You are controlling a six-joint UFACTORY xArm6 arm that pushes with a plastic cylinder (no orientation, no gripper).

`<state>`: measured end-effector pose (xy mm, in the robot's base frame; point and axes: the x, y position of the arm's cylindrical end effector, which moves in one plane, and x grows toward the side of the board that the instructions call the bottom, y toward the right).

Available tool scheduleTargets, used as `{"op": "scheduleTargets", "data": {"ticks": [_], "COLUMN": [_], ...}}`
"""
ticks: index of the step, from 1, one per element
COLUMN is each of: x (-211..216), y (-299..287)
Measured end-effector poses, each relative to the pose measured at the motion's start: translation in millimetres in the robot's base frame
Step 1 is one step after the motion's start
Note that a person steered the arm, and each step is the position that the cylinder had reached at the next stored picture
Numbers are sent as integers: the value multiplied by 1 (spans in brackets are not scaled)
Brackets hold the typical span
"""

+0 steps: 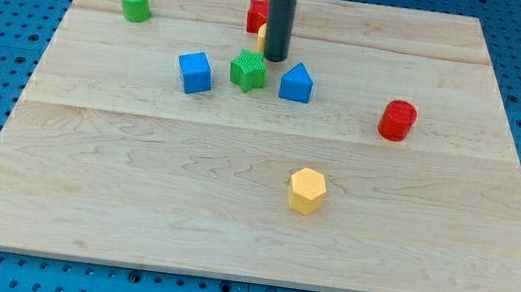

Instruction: Separate the yellow heart from the red star

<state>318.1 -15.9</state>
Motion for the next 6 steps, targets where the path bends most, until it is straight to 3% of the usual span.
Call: {"op": "scheduleTargets", "data": {"ticks": [1,2,4,5,6], "x": [-10,-25,-24,-30,-55], "y": [-63,-55,102,147,155]}}
